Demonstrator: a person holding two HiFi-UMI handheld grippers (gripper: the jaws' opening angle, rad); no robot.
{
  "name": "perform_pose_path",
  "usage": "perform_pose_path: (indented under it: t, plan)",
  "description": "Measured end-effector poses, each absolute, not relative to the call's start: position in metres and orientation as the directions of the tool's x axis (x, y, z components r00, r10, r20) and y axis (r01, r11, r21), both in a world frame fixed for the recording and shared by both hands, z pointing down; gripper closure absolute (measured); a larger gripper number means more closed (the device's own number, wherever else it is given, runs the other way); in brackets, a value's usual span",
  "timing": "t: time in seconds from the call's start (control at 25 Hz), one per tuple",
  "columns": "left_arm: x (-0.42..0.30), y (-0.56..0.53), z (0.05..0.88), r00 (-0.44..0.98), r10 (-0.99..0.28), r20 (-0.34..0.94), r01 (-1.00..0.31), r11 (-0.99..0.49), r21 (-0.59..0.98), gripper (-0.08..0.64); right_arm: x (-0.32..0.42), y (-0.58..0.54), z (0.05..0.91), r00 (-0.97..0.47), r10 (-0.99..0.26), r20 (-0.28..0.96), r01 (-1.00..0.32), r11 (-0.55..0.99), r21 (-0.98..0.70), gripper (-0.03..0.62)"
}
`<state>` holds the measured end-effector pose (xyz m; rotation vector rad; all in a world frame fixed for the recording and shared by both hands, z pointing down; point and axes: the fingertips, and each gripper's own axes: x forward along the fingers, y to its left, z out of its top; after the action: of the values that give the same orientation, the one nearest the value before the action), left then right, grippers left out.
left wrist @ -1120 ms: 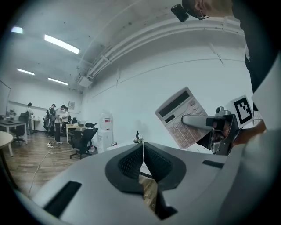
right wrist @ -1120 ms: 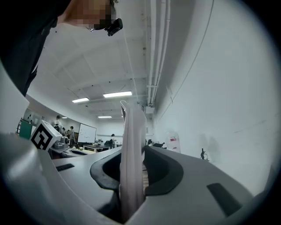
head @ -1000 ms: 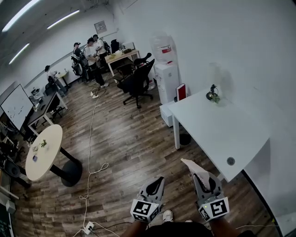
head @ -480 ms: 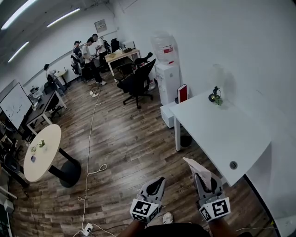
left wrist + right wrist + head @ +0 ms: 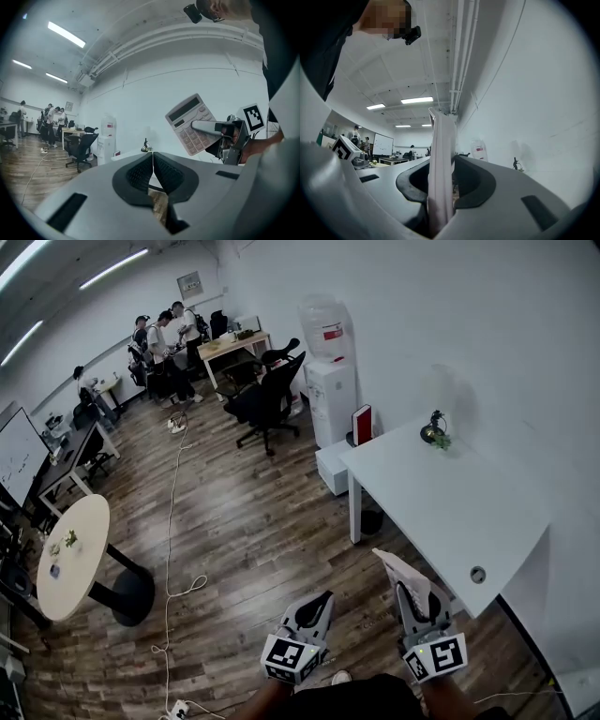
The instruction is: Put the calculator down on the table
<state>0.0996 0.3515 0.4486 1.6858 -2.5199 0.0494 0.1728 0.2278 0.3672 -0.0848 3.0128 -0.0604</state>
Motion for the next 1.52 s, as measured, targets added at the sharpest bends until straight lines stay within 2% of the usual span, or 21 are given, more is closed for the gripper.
perform_pose_path:
  t: [0.56,1.24,1.52]
  plan:
    - [0.024,0.311,0.456,-0.362,-0.924,0.122,-0.923,0.373,0.09,0.538,0.105,0.186,0.382,-0.99,-0.114,-0.084,-0.112,0.993,-0.031,0.469]
    - [-0.118,0.166,0.452,-0.373,-0.919,0.126,-0.918,0.385,0.092,0.538,-0.037,0.023,0.385,-0.987,-0.148,-0.066,-0.144,0.987,-0.068,0.469]
    - [-0.16,0.105,0.44,-0.366,-0.927,0.083,-0.925,0.373,0.079,0.538,-0.077,-0.03,0.375,-0.984,-0.157,-0.087,-0.152,0.986,-0.065,0.469]
